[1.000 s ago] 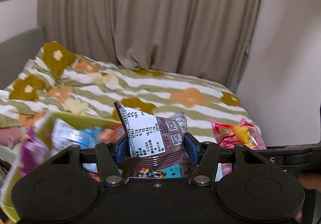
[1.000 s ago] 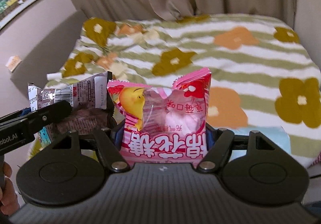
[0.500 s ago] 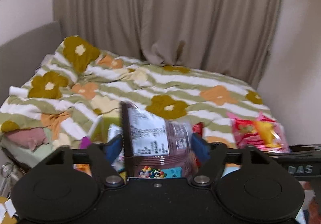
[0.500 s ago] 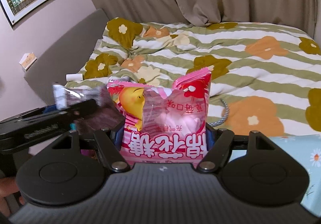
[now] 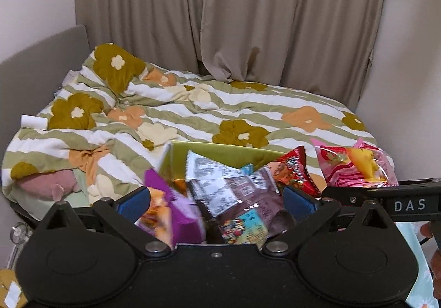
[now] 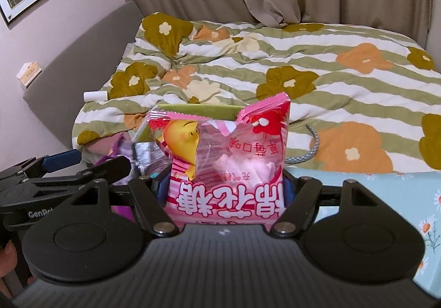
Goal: Organize snacks
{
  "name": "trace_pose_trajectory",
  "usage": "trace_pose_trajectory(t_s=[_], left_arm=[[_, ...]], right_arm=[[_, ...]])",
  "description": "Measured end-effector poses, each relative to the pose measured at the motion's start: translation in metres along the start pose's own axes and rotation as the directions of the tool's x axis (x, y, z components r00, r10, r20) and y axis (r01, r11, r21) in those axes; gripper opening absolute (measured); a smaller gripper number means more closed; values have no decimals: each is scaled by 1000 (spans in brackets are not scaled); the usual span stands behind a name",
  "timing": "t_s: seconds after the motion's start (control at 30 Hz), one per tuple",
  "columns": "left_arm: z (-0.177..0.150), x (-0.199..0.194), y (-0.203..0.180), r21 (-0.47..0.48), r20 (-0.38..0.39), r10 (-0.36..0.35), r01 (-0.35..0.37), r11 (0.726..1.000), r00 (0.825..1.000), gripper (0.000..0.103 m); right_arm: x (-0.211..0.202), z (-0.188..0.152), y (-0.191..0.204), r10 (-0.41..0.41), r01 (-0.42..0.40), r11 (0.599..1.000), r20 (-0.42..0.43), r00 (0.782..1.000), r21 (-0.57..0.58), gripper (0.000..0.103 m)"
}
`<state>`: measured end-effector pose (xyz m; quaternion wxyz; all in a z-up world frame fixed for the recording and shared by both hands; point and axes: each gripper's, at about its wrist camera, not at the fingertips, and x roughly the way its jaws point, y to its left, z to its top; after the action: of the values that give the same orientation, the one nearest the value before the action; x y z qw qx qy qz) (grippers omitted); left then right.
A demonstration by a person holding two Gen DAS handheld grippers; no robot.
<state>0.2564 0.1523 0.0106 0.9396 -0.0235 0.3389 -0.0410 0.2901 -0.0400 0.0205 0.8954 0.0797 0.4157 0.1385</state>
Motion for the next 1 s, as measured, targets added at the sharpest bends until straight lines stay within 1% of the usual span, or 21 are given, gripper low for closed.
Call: trace_pose_trajectory(t_s=[0.2, 0.27, 0.3, 0.37, 0.47, 0.57, 0.67, 0.83, 0.93, 1.0], left_arm=[[-5, -24, 25, 10, 34, 53, -53, 999, 998, 103], [-10, -30, 34, 3, 36, 68, -69, 998, 997, 103], [-13, -32, 40, -10, 35, 71, -70, 997, 997, 103], [-17, -33, 49, -37, 22, 69, -68, 997, 997, 103], [-25, -32, 52, -34, -3, 87, -87, 996, 996, 103], [-29, -34, 49, -23, -13, 81, -82, 996, 997, 103], [-28, -39, 39, -6, -3, 82, -82, 997, 997, 103], [-22, -56, 17, 33, 44, 95, -97, 995, 994, 103], [-20, -70, -1, 62, 73, 100, -104, 993, 992, 103], [-21, -80, -15, 80, 94, 99, -106, 991, 991, 103]], right_arm=[[1, -13, 30, 15, -15, 1000, -16, 1000, -2, 90], [5, -18, 38, 19, -19, 1000, -17, 1000, 16, 97], [8, -21, 41, 8, -7, 1000, -14, 1000, 24, 103], [9, -27, 43, -12, 12, 999, -1, 1000, 37, 103], [11, -34, 40, 14, -13, 997, -8, 1000, 70, 103], [7, -39, 39, -8, 8, 998, -5, 1000, 63, 103], [-1, -38, 35, -15, 14, 998, 4, 1000, 66, 103], [-30, -36, 25, -34, 32, 999, 52, 998, 43, 103], [-51, -36, 15, -36, 33, 999, 80, 996, 41, 103], [-68, -38, 9, -52, 49, 998, 109, 993, 28, 103]])
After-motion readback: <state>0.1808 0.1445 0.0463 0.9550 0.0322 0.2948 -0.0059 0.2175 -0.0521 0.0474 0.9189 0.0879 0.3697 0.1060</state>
